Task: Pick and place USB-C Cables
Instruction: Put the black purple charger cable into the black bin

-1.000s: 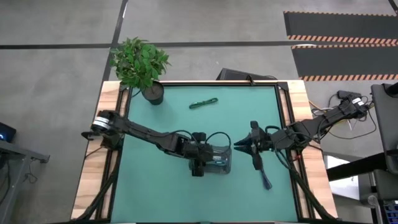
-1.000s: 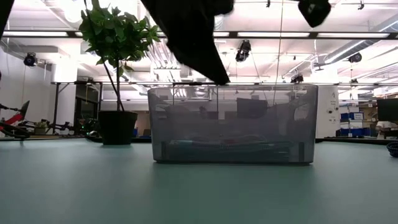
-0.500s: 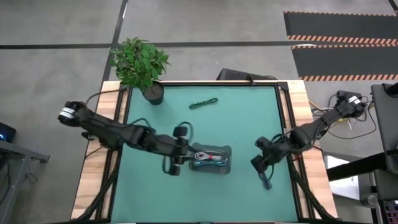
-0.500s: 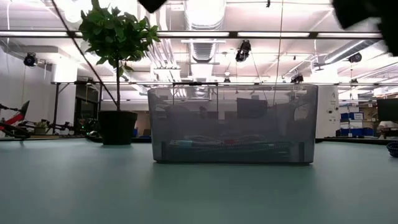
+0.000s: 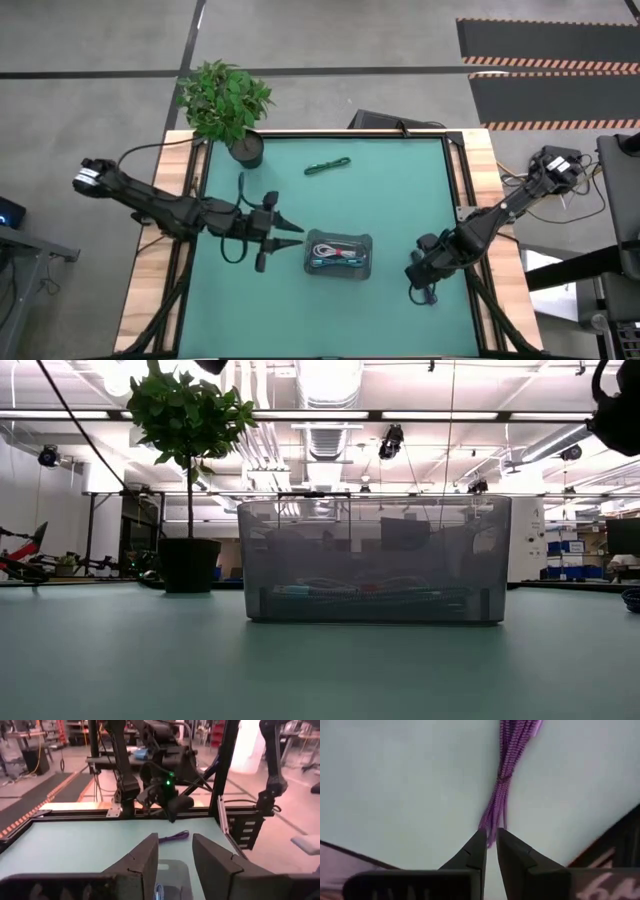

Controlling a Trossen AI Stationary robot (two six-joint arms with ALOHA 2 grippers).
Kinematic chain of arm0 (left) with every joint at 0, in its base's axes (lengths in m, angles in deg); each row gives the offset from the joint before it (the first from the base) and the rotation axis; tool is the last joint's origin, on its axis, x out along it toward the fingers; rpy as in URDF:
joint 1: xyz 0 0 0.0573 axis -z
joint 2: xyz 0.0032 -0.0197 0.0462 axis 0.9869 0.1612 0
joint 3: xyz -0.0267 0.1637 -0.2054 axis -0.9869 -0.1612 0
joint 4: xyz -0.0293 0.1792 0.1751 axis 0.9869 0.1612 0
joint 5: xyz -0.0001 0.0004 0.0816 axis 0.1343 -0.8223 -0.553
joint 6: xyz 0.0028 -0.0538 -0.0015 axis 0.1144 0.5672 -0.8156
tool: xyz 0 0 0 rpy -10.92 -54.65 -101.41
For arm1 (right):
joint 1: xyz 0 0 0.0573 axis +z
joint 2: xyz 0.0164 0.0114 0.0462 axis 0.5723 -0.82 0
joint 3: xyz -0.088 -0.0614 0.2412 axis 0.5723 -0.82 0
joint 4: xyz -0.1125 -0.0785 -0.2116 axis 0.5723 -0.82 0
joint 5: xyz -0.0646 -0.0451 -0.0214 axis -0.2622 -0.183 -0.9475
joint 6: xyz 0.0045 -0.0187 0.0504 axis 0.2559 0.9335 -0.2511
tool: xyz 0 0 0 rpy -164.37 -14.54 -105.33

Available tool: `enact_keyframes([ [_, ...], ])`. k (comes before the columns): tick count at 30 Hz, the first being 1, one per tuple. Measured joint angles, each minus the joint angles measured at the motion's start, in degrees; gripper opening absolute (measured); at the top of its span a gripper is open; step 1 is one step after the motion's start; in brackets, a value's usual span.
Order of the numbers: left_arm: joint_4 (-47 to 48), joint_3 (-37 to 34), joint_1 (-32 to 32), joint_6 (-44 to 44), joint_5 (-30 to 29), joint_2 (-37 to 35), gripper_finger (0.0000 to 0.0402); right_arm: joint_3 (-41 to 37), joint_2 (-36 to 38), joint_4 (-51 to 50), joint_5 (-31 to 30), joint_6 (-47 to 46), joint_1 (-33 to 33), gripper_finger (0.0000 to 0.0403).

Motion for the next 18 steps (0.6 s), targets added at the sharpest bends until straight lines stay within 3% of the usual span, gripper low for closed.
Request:
enact_keyframes([
  [4,-8.27,-4.81,0.00,-0.39,0.04,-0.95,0.0107,0.25,-2.61,1.77,2.14,0.39,0.00,0.0062],
  [9,-11.62,-5.14,-0.26,-3.02,0.04,-2.76,0.0107,0.46,-3.49,1.85,2.28,0.02,0.02,0.0117],
  [18,-11.02,-5.06,0.26,-4.40,0.04,-4.67,0.0107,-0.97,-5.77,1.58,-9.15,1.49,-0.13,0.0194],
])
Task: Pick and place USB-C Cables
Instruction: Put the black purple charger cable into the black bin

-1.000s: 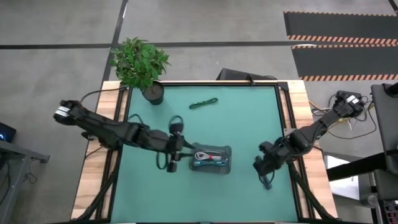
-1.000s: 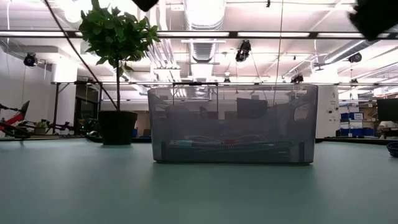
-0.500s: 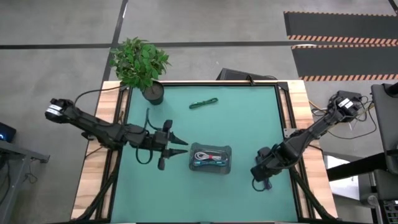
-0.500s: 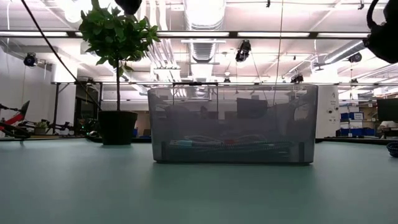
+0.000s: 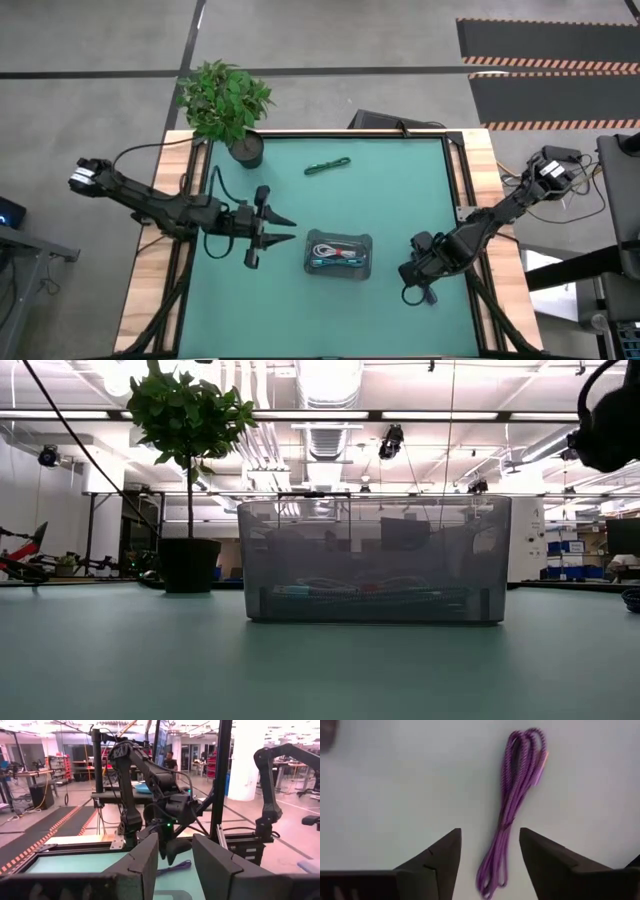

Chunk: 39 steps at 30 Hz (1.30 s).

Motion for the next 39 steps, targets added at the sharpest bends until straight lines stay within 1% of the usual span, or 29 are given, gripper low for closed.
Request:
enact_keyframes([
  [3,-0.35,0.00,0.21,-0.01,0.03,0.04,0.0107,-0.50,-1.86,0.07,-0.70,0.06,-0.38,0.0200],
  [9,-0.69,1.27,0.15,-0.03,0.02,-0.49,0.0107,-0.52,-5.04,-0.06,1.67,0.11,-0.35,0.0201],
  [17,-0.29,1.14,0.22,-0.03,0.02,-0.96,0.0107,-0.52,-10.72,-0.15,-0.30,0.00,-0.38,0.0201],
  [21,-0.30,1.14,0.22,-0.81,0.03,-1.42,0.0107,-0.46,-13.46,0.74,0.33,0.01,-0.40,0.0197],
  [24,-0.71,1.79,0.22,-1.93,0.03,-2.21,0.0107,-0.43,-13.86,1.08,1.50,0.33,-0.47,0.0177],
  [28,-0.73,2.19,0.22,-1.90,0.02,-3.16,0.0107,-0.49,-13.35,1.28,2.76,-0.01,-0.39,0.0131],
  [35,-0.34,2.00,0.35,-1.47,0.03,-3.61,0.0107,-0.56,-13.22,1.84,-1.66,0.46,-0.35,0.0044],
  [37,-0.72,2.52,0.35,-1.41,0.04,-3.65,0.0107,-0.56,-13.20,1.92,-1.76,1.28,-0.28,0.0028],
  [39,-0.74,2.73,0.35,-1.21,0.04,-3.72,0.0107,-0.57,-12.88,1.89,-0.34,2.95,-0.25,0.0019],
])
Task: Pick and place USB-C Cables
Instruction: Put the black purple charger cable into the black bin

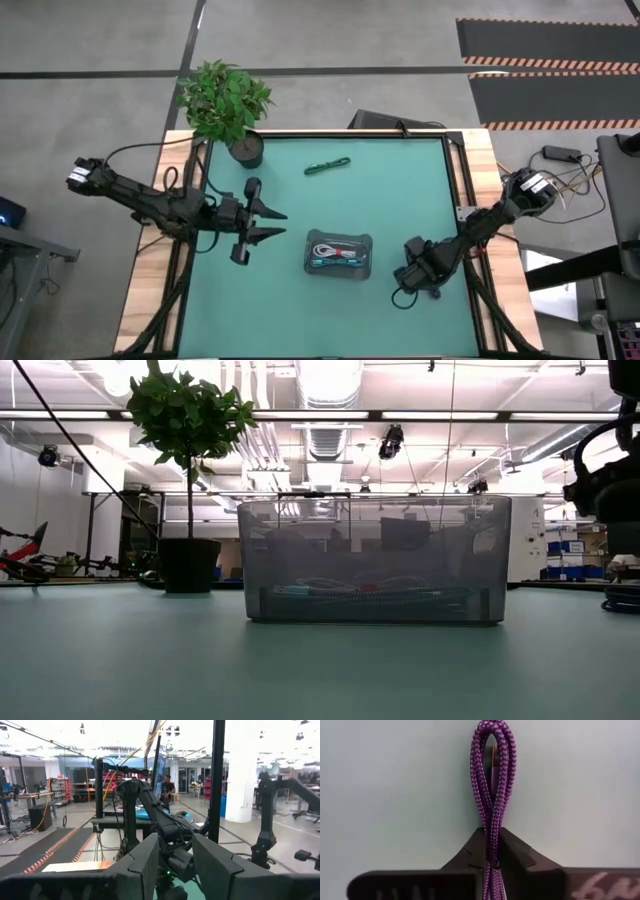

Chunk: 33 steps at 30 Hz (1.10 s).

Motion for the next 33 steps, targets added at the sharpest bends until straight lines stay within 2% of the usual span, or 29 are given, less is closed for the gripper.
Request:
enact_keyframes([
  [3,-0.85,0.06,0.00,2.61,-0.02,0.00,0.0107,-0.03,1.85,-0.24,3.10,2.39,-0.10,0.0020],
  [5,-1.37,0.00,0.00,4.18,-0.02,0.08,0.0107,-0.03,3.98,-0.94,2.17,2.50,-0.10,0.0023],
  [8,-0.94,-0.82,0.13,4.35,-0.02,0.46,0.0107,-0.03,7.39,-2.21,-4.22,1.87,-0.11,0.0022],
  [12,-1.49,-1.28,0.78,4.47,-0.02,1.11,0.0107,-0.03,12.42,-3.27,-17.28,2.43,0.15,0.0022],
  [15,-3.60,-1.31,1.22,6.43,-0.01,1.73,0.0107,0.79,16.34,-5.17,-25.30,6.26,-0.59,0.0022],
  [22,-10.19,-0.62,1.25,8.92,-0.52,2.01,0.0107,8.42,26.86,-11.93,-36.02,21.73,-7.30,0.0022],
  [27,-9.81,-1.62,1.43,13.30,-0.57,2.51,0.0107,14.22,29.22,-3.22,-38.37,39.38,-11.16,0.0022],
  [30,-9.47,-1.96,1.47,16.43,-0.58,3.18,0.0107,18.39,27.19,4.08,-37.16,50.26,-12.24,0.0022],
  [33,-9.50,-2.05,1.51,16.79,-0.59,3.93,0.0107,24.97,23.06,5.50,-33.56,58.37,-13.87,0.0022],
])
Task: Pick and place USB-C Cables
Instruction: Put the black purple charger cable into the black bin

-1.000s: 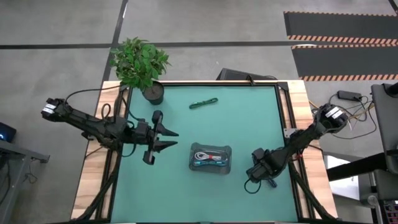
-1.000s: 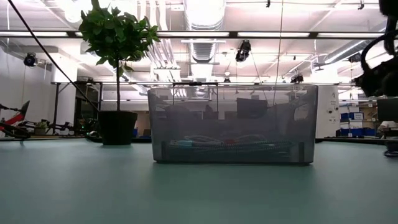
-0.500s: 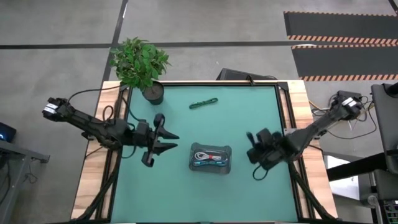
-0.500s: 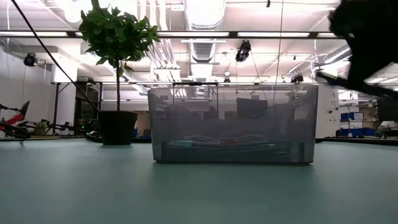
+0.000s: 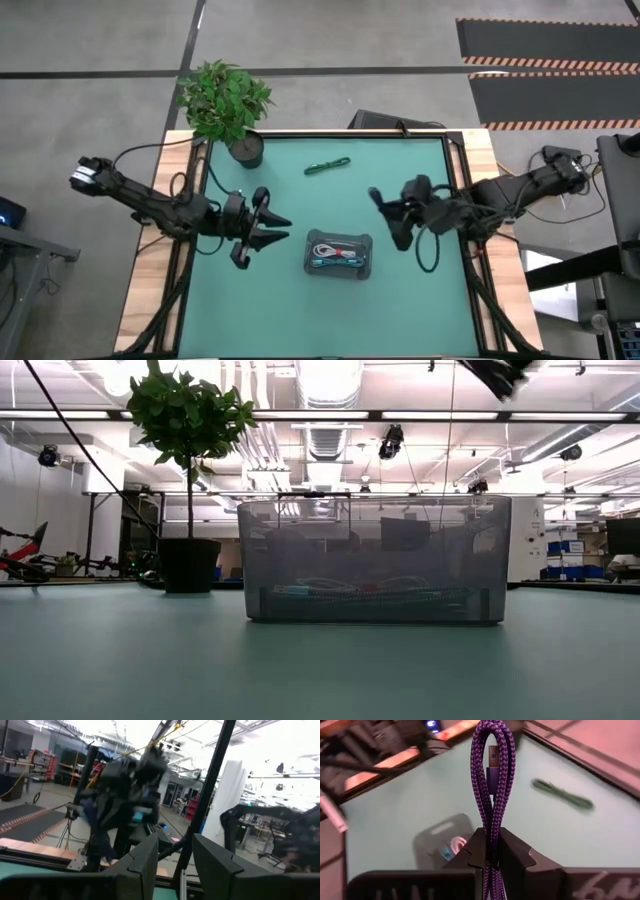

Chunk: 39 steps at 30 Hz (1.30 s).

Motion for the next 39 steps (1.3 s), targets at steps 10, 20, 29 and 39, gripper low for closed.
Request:
enact_keyframes([
  [10,-0.11,0.04,-0.11,-0.48,-3.37,0.31,0.0107,22.87,-18.97,-9.24,17.69,11.39,-4.29,0.0022],
  [20,-0.65,0.04,-0.11,2.48,-3.39,0.64,0.0107,38.27,-35.77,-29.92,30.93,7.56,-6.14,0.0022],
  [29,-0.39,0.04,-0.13,0.54,-4.48,0.97,0.0107,45.43,-44.27,-36.65,31.09,11.11,-6.67,0.0022],
  [39,-0.69,0.04,-0.27,0.46,-4.59,0.68,0.0107,45.81,-50.48,-36.09,32.01,13.48,-7.75,0.0022],
])
